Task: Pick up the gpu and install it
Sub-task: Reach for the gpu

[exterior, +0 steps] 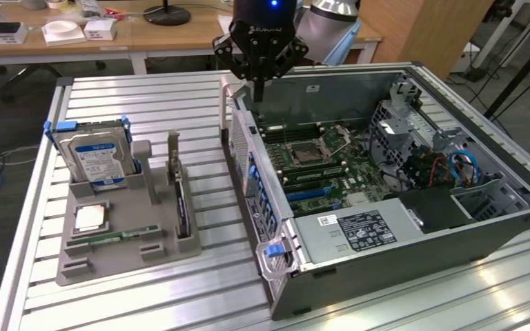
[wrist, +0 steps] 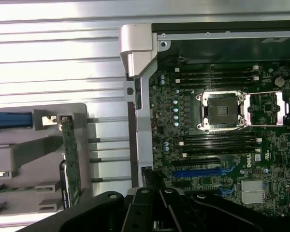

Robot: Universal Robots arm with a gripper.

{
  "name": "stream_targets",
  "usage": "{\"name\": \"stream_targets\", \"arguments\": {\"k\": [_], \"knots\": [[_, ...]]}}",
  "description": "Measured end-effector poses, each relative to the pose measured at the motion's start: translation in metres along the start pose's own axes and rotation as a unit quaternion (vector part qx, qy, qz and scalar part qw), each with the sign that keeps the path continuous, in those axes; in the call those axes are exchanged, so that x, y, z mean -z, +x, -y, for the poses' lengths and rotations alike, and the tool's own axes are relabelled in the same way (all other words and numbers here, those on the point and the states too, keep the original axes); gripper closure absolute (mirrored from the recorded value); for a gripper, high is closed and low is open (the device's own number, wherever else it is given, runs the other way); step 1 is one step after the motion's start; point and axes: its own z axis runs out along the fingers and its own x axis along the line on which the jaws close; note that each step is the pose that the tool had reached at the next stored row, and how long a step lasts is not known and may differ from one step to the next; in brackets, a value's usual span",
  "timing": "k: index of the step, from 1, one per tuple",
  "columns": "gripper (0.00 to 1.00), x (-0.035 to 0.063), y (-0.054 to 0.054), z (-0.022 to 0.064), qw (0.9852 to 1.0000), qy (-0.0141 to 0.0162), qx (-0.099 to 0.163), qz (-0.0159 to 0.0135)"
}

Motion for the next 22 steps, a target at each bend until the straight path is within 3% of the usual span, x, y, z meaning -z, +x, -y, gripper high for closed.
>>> {"name": "stream_targets", "arguments": {"k": [22], "knots": [[0.89,0.0009,0.034,0.0026,1.0000,0.0000,0.000,0.0000]]}}
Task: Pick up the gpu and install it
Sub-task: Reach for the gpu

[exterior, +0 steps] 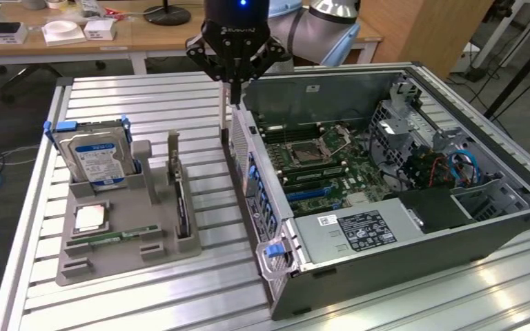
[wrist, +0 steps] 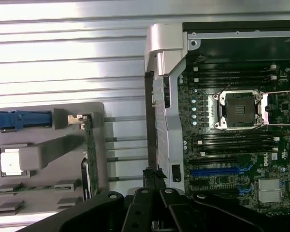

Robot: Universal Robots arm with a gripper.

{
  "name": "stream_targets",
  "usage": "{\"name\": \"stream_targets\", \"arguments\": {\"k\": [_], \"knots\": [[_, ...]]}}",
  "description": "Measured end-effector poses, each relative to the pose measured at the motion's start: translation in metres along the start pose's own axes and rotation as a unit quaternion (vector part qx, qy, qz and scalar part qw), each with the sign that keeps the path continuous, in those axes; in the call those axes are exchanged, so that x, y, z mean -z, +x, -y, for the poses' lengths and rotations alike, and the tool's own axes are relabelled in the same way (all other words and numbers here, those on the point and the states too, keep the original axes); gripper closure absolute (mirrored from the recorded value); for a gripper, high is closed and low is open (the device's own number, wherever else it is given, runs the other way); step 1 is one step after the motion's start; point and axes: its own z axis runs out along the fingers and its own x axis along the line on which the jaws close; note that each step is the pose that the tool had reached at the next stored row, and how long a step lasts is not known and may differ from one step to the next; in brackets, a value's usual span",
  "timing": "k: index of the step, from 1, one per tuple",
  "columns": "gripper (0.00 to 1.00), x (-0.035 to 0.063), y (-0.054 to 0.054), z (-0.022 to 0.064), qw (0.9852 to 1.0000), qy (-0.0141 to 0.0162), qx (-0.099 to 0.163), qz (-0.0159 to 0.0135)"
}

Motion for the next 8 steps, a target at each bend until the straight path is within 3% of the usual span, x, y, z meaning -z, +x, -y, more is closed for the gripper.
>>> {"name": "stream_targets", "arguments": {"k": [8], "knots": [[0.89,0.0004,0.014,0.0011,1.0000,0.0000,0.000,0.0000]]}}
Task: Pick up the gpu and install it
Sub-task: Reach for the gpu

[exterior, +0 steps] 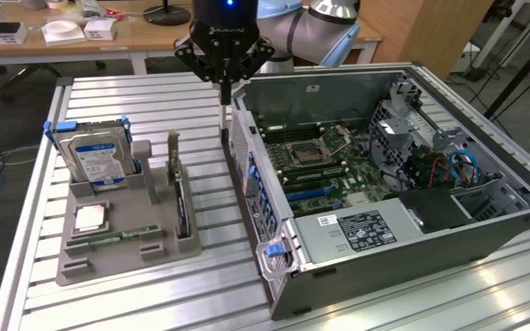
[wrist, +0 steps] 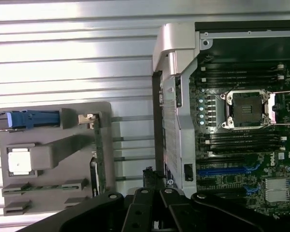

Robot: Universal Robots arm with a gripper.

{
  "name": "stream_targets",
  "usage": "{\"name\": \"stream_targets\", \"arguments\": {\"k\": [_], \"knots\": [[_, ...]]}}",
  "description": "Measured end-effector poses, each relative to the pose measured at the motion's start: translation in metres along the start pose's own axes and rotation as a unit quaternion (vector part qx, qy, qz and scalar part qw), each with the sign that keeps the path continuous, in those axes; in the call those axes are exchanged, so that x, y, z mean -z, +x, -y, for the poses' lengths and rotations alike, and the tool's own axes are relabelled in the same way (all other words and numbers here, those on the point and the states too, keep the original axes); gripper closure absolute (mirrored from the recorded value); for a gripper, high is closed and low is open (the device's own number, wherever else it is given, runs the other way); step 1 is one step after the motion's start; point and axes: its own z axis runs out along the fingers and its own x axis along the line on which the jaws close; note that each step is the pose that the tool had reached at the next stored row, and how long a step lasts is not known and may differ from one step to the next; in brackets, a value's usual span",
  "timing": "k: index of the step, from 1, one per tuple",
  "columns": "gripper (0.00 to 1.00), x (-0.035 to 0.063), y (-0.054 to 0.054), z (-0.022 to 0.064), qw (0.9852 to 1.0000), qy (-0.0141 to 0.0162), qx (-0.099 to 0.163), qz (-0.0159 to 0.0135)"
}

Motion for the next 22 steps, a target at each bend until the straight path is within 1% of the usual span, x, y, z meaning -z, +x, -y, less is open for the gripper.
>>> {"name": "stream_targets", "arguments": {"k": [2,12,16,22], "knots": [[0.89,0.0001,0.004,0.0003,1.0000,0.0000,0.000,0.0000],[0.89,0.0004,0.014,0.0011,1.0000,0.0000,0.000,0.0000],[0.89,0.0006,0.022,0.0017,1.0000,0.0000,0.000,0.0000],[0.89,0.0009,0.036,0.0027,1.0000,0.0000,0.000,0.0000]]}}
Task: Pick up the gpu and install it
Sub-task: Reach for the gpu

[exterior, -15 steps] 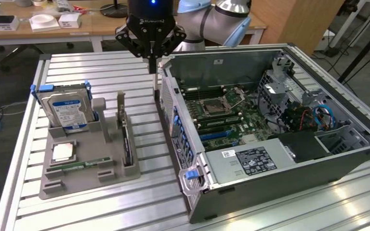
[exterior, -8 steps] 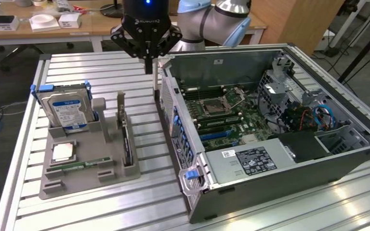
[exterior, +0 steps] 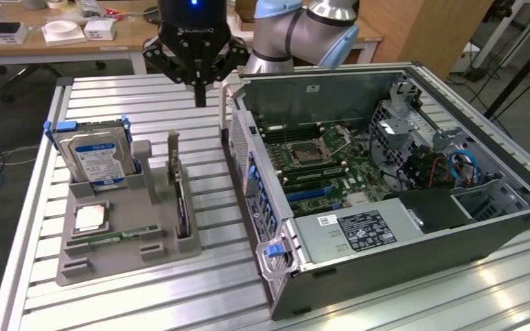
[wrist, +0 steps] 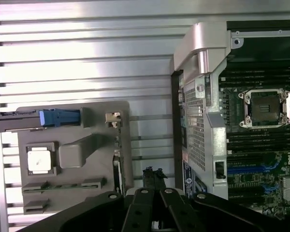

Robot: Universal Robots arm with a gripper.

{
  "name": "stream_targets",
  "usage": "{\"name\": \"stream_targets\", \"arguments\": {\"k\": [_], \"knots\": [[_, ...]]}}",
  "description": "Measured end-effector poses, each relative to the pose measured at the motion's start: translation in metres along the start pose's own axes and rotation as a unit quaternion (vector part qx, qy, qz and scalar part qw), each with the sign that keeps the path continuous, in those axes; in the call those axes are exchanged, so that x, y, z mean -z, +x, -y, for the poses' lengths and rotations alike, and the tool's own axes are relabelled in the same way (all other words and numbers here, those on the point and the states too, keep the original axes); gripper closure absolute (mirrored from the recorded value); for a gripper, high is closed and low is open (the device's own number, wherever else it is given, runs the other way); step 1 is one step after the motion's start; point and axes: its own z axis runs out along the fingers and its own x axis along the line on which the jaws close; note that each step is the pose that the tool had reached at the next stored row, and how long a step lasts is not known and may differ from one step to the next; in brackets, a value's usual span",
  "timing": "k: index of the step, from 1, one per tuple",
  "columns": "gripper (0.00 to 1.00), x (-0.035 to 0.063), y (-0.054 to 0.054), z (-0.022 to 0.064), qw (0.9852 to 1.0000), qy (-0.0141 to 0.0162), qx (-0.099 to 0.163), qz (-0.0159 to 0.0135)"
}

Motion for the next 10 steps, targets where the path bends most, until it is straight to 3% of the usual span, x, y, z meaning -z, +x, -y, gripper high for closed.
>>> {"name": "stream_targets", "arguments": {"k": [10], "knots": [[0.89,0.0006,0.024,0.0018,1.0000,0.0000,0.000,0.0000]]}}
